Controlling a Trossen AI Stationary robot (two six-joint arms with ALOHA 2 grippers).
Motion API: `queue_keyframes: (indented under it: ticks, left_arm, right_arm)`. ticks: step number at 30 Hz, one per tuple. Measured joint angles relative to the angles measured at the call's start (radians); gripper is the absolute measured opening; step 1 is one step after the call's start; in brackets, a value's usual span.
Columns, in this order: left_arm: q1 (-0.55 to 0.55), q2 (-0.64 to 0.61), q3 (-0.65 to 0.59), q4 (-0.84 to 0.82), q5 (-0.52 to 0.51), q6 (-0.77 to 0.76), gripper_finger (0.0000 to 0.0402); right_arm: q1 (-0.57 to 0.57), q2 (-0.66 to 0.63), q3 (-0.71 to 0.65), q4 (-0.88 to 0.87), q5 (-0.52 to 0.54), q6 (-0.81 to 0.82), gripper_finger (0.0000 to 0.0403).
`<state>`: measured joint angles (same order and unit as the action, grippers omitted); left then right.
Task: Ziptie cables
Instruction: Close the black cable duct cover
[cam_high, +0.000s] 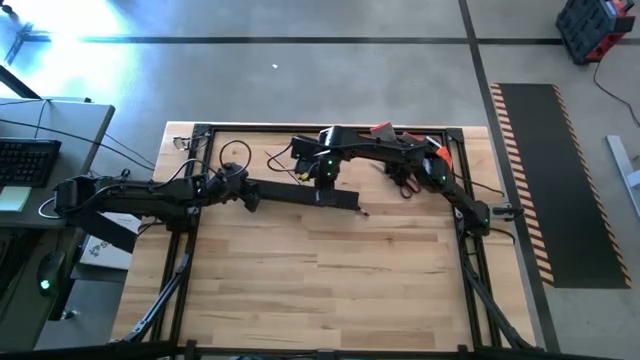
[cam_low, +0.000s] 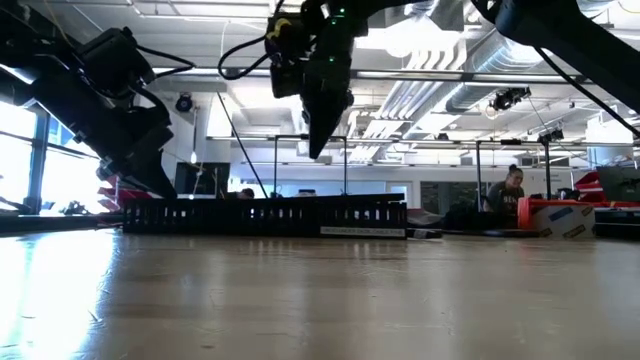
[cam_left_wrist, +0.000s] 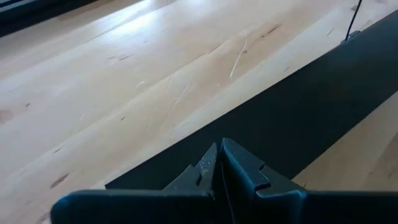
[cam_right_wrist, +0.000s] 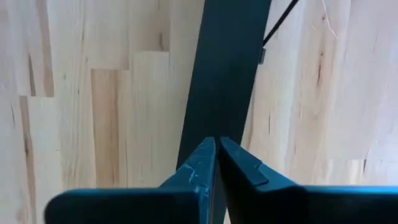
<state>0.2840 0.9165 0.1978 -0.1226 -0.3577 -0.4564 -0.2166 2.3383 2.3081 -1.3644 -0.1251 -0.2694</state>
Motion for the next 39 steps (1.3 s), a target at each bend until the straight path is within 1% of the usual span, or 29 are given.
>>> queue_keyframes:
  ticks: [3, 5, 8, 10, 12, 15, 19, 20, 22, 23, 25, 28, 30, 31, 33, 35, 39]
  left_arm:
    - [0.0, 0.0, 0.0, 0.0, -0.008, 0.006, 0.0]
    - [0.0, 0.0, -0.001, 0.0, -0.01, 0.012, 0.0]
    - [0.0, 0.0, -0.001, 0.0, -0.014, 0.014, 0.0]
    - [0.0, 0.0, -0.002, 0.004, -0.014, 0.015, 0.0]
    - [-0.004, 0.001, -0.002, 0.007, -0.017, 0.016, 0.0]
    - [-0.005, 0.001, -0.004, 0.015, -0.018, 0.015, 0.0]
    - [-0.005, 0.002, -0.005, 0.02, -0.026, -0.003, 0.0]
    - [-0.006, 0.002, -0.005, 0.021, -0.027, -0.003, 0.0]
    - [-0.006, 0.002, -0.005, 0.022, -0.033, -0.011, 0.0]
    - [-0.006, 0.002, -0.005, 0.022, -0.035, -0.011, 0.0]
    - [-0.006, 0.002, -0.005, 0.021, -0.042, -0.01, 0.0]
    - [-0.006, 0.002, -0.005, 0.021, -0.043, -0.005, 0.0]
    - [-0.007, 0.002, -0.005, 0.021, -0.041, -0.005, 0.0]
    - [-0.007, 0.002, -0.005, 0.021, -0.041, -0.003, 0.0]
    - [-0.007, 0.002, -0.005, 0.021, -0.041, 0.003, 0.0]
    - [-0.007, 0.002, -0.005, 0.021, -0.04, 0.0, 0.0]
    - [-0.007, 0.002, -0.005, 0.021, -0.04, -0.002, 0.0]
  right_arm:
    - [0.0, 0.0, 0.0, -0.005, 0.0, -0.004, 0.0003]
    - [-0.008, 0.0, 0.0, -0.024, 0.019, -0.018, 0.0001]
    - [-0.052, -0.002, 0.0, -0.01, 0.063, -0.027, 0.0002]
    - [-0.087, -0.008, 0.0, 0.04, 0.054, -0.028, 0.0002]
    - [-0.116, -0.033, -0.001, 0.098, -0.001, -0.027, 0.0002]
    - [-0.139, -0.107, -0.001, 0.167, -0.074, -0.028, 0.0001]
    - [-0.16, -0.196, 0.001, 0.158, -0.196, -0.027, 0.0]
    - [-0.156, -0.213, -0.018, 0.162, -0.216, -0.027, 0.0]
    - [-0.135, -0.269, -0.134, 0.225, -0.232, -0.022, 0.0]
    - [-0.123, -0.306, -0.229, 0.281, -0.238, -0.014, 0.0]
    - [-0.104, -0.389, -0.475, 0.46, -0.234, 0.034, 0.0]
    - [-0.094, -0.522, -0.868, 0.865, -0.216, 0.163, 0.0]
    - [-0.09, -0.598, -1.08, 1.157, -0.207, 0.276, 0.0]
    - [-0.086, -0.62, -1.164, 1.287, -0.207, 0.326, 0.0]
    - [-0.08, -0.645, -1.298, 1.469, -0.202, 0.385, 0.0]
    - [-0.072, -0.646, -1.384, 1.575, -0.17, 0.433, 0.0]
    - [-0.064, -0.627, -1.459, 1.631, -0.131, 0.435, 0.0]
